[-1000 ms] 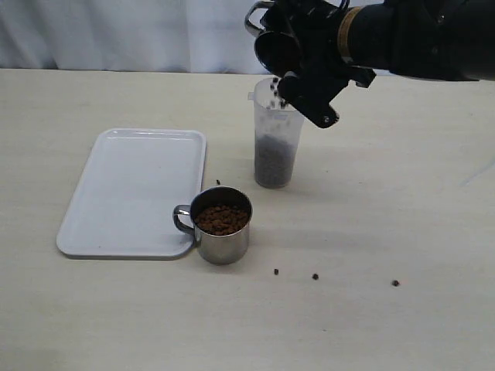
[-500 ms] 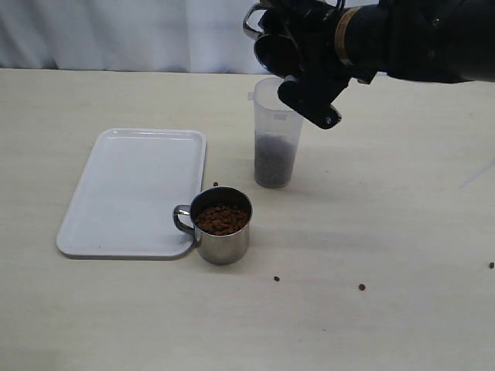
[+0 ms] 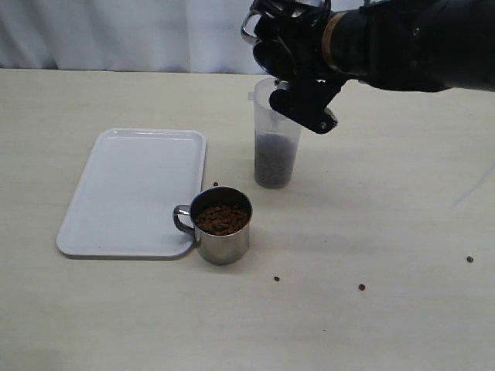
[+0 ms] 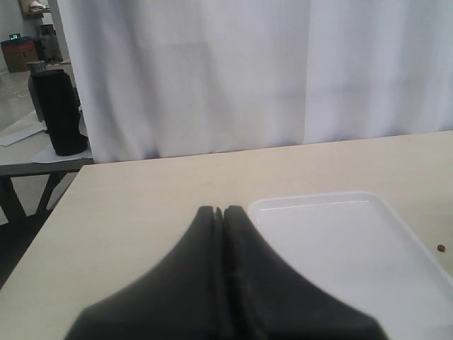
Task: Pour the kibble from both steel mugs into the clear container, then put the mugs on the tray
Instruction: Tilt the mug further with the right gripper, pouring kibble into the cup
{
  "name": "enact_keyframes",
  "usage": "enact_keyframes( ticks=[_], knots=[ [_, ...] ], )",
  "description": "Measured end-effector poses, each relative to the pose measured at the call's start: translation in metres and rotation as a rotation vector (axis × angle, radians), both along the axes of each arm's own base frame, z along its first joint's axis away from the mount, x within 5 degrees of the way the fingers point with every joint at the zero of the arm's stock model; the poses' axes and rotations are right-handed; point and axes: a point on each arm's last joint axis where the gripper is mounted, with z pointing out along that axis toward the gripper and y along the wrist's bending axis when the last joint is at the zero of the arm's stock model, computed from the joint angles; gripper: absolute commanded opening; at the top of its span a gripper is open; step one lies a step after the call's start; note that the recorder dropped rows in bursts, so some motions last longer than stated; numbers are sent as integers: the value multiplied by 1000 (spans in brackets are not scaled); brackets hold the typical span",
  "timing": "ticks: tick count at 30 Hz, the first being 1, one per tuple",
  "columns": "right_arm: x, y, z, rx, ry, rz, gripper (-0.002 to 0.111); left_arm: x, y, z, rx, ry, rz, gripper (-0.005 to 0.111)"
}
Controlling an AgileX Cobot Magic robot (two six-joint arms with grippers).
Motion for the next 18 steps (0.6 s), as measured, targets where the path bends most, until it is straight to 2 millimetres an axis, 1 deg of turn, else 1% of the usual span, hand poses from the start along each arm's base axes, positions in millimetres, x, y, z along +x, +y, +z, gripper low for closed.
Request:
enact_keyframes(
  ticks=[8,15,18],
  knots=[
    [0,-2,1,-12,-8,-48,4,0,0,0,0,0,0,0],
    [-11,11,2,-55,-45,-55,4,0,0,0,0,0,0,0],
    [-12,11,3,-59,-51,-71,4,0,0,0,0,0,0,0]
  ],
)
